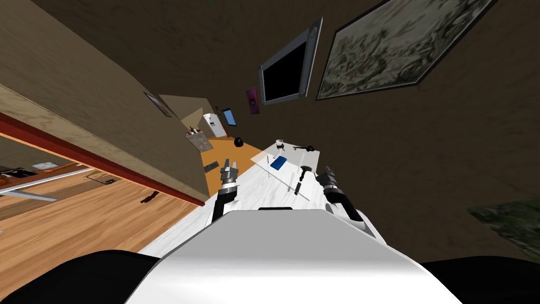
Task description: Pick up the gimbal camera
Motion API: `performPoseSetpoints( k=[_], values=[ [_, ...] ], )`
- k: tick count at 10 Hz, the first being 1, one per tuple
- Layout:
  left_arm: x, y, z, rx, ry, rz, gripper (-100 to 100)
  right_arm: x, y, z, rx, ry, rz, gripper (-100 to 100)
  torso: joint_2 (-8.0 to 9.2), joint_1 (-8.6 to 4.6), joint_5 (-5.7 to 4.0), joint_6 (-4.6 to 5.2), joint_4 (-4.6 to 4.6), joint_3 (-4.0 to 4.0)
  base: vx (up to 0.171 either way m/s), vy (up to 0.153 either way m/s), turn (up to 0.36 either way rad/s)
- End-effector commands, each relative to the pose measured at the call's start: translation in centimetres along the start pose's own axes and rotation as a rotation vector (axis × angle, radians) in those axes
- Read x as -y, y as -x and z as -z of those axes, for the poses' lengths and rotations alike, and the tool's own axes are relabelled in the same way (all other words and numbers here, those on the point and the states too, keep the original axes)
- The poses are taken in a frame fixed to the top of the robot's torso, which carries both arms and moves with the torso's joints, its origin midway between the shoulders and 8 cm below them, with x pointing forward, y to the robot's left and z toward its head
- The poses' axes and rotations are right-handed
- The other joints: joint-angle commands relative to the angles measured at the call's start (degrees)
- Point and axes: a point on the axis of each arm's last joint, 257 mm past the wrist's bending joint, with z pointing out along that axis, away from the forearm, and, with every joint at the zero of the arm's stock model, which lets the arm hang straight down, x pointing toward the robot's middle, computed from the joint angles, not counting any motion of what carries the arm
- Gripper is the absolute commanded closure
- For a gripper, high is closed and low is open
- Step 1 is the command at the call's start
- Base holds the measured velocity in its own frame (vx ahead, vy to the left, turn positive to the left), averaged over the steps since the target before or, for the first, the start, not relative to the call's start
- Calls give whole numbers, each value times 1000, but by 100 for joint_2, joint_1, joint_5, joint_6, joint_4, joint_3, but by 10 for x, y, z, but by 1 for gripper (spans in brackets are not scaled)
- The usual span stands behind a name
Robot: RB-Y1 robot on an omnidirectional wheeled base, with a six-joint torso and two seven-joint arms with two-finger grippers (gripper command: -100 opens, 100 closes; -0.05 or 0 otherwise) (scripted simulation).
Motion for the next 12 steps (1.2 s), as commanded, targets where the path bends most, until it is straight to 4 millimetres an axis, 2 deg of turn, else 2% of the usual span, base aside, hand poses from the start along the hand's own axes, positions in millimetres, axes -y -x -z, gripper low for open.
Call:
performPoseSetpoints(
  k=[1,2,3,4,5,6,7,8,9,10,11,12],
  values=[
    [0,0,0,0,0,0,0,7,12,3,30,-28,-32,-100,0,0,0,0,0,0,41,51,57],
    [0,0,0,0,0,0,0,18,37,6,86,-67,-84,-100,-3,-3,0,3,-1,-2,47,74,125],
    [0,0,0,0,0,0,0,19,37,6,90,-73,-90,-100,-5,2,1,1,-1,-3,39,68,78],
    [0,0,0,0,0,0,0,29,62,11,147,-107,-147,-100,-3,2,1,2,-1,-2,38,68,143],
    [0,0,0,0,0,0,0,31,63,12,154,-116,-152,-100,-3,2,1,1,-1,-2,28,54,74],
    [0,0,0,0,0,0,0,42,88,19,216,-150,-210,-100,1,-2,1,3,0,0,46,67,158],
    [0,0,0,0,0,0,0,44,89,20,222,-156,-217,-100,-3,0,0,1,-1,-2,43,54,68],
    [0,0,0,0,0,0,0,51,112,28,279,-176,-276,-100,-3,-1,1,3,-1,-2,44,62,153],
    [0,0,0,0,0,0,0,56,115,30,294,-194,-285,-100,-4,0,1,0,-1,-3,36,48,71],
    [0,0,0,0,0,0,0,68,140,42,365,-226,-342,-100,-1,-3,1,3,-1,-1,42,74,132],
    [0,0,0,0,0,0,0,69,140,42,370,-227,-356,-100,-2,3,1,1,-1,-2,38,60,76],
    [0,0,0,0,0,0,0,79,164,56,439,-252,-412,-100,0,0,2,4,0,0,48,54,180]
  ],
)
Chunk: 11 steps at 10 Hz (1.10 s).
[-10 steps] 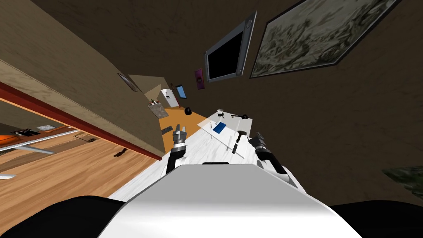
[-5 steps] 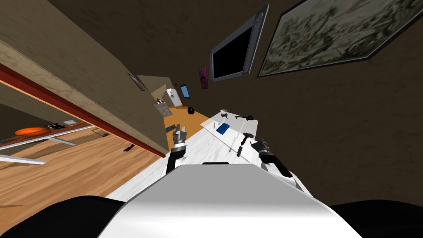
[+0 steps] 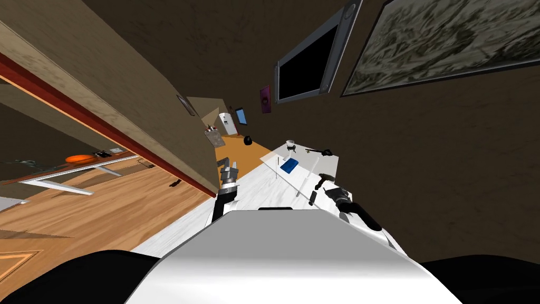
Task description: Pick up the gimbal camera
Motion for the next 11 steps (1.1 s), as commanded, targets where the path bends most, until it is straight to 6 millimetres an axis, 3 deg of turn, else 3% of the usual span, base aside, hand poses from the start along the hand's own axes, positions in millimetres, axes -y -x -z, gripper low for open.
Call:
performPoseSetpoints(
  k=[1,2,3,4,5,6,7,8,9,10,11],
  values=[
    [0,0,0,0,0,0,0,2,18,-2,45,-21,-52,-100,0,0,0,0,0,0,44,41,71],
    [0,0,0,0,0,0,0,3,46,1,110,-38,-114,-100,0,-6,-1,2,0,-1,54,65,120],
    [0,0,0,0,0,0,0,6,49,2,123,-48,-132,-100,-2,2,0,1,-1,-1,45,48,96],
    [0,0,0,0,0,0,0,8,76,7,187,-61,-197,-100,0,-2,0,2,0,0,57,38,181],
    [0,0,0,0,0,0,0,11,79,8,201,-71,-214,-100,-2,-5,0,1,0,-1,48,37,81],
    [0,0,0,0,0,0,0,13,106,15,266,-81,-283,-100,0,-6,-1,3,0,0,54,53,141],
    [0,0,0,0,0,0,0,16,109,16,280,-90,-298,-100,-3,-3,-1,0,-1,-2,50,37,92],
    [0,0,0,0,0,0,0,18,134,25,342,-95,-367,-100,-1,-5,-1,2,0,-1,62,44,160],
    [0,0,0,0,0,0,0,22,137,27,359,-105,-383,-100,-3,-3,0,2,-1,-2,54,30,89],
    [0,0,0,0,0,0,0,26,163,38,427,-112,-454,-100,-2,-7,-1,2,-1,-2,62,34,136],
    [0,0,0,0,0,0,0,29,164,40,437,-116,-469,-100,-3,-8,-1,2,-1,-2,53,21,92]
  ],
)
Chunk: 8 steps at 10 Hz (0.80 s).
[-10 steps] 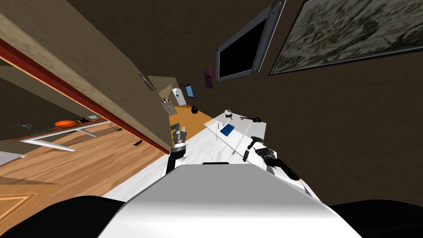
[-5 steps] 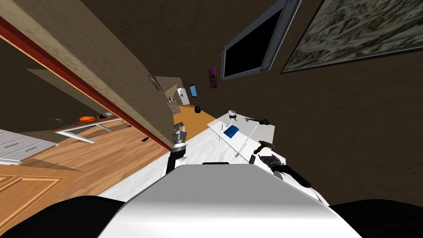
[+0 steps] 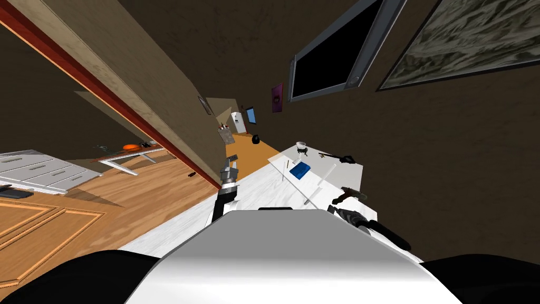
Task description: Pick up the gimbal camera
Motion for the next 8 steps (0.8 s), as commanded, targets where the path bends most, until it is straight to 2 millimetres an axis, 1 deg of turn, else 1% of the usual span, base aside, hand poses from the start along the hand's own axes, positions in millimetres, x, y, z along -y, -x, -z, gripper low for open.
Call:
performPoseSetpoints(
  k=[1,2,3,4,5,6,7,8],
  values=[
    [0,0,0,0,0,0,0,-7,30,1,75,-7,-94,-100,0,0,0,0,0,0,63,14,183],
    [0,0,0,0,0,0,0,-4,34,1,91,-14,-108,-100,-3,-3,-1,-2,0,-1,57,16,87],
    [0,0,0,0,0,0,0,-9,60,5,155,-18,-187,-100,-1,-1,-1,1,0,-1,76,33,154],
    [0,0,0,0,0,0,0,-8,62,5,163,-21,-195,-100,-6,4,0,-1,-1,-3,60,21,81],
    [0,0,0,0,0,0,0,-12,87,10,221,-21,-273,-100,-2,1,0,1,-1,-2,66,12,146],
    [0,0,0,0,0,0,0,-11,89,11,232,-25,-282,-100,-4,-2,-1,-1,-1,-2,62,4,79],
    [0,0,0,0,0,0,0,-15,111,17,283,-22,-359,-100,-2,-5,-1,1,-1,-2,72,18,133],
    [0,0,0,0,0,0,0,-12,114,18,298,-27,-366,-100,-4,1,0,1,-1,-2,58,11,94]
  ],
)
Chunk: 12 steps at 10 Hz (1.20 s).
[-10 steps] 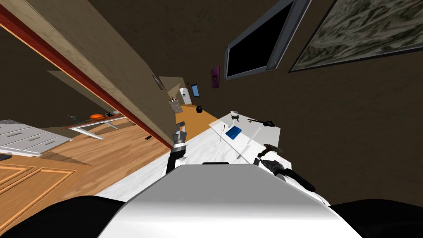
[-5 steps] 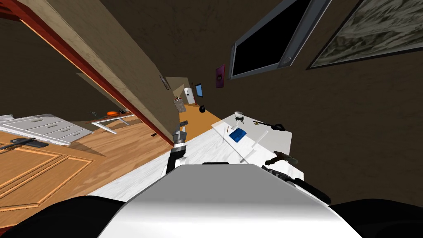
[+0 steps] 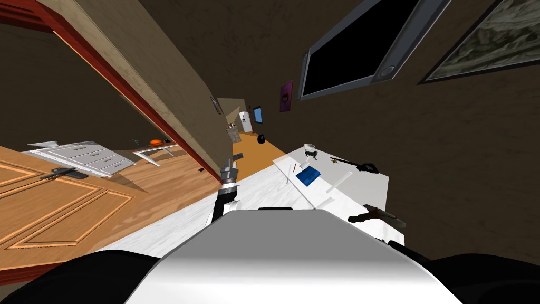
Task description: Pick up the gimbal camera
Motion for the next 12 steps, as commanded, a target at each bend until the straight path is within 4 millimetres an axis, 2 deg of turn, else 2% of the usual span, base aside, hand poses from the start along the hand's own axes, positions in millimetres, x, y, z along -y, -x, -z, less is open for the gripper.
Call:
performPoseSetpoints(
  k=[1,2,3,4,5,6,8,9,11,12],
  values=[
    [0,0,0,0,0,0,0,-11,27,0,74,-2,-99,-100,0,0,0,0,0,0,69,-1,144],
    [0,0,0,0,0,0,0,-11,28,0,78,-3,-99,-100,-3,-6,-1,-1,0,-1,62,-7,75],
    [0,0,0,0,0,0,0,-19,49,3,131,-1,-178,-100,0,-6,-1,2,0,0,64,4,156],
    [0,0,0,0,0,0,0,-19,50,3,136,-2,-178,-100,0,-2,-1,0,0,0,51,0,74],
    [0,0,0,0,0,0,0,-26,70,7,187,1,-254,-100,3,-4,-1,1,0,1,60,-10,112],
    [0,0,0,0,0,0,0,-26,71,7,190,0,-254,-100,1,-6,-1,1,0,1,50,-6,76],
    [0,0,0,0,0,0,0,-38,105,16,280,8,-388,-100,1,-3,-1,0,0,1,68,-6,158],
    [0,0,0,0,0,0,0,-37,106,16,284,7,-388,-100,-4,-9,-2,0,-1,-2,59,-17,58],
    [0,0,0,0,0,0,0,-46,133,26,358,17,-497,-100,2,-6,-1,1,0,1,57,-13,128],
    [0,0,0,0,0,0,0,-46,133,26,358,17,-497,-100,1,-10,-2,0,0,0,45,-18,49]
  ],
)
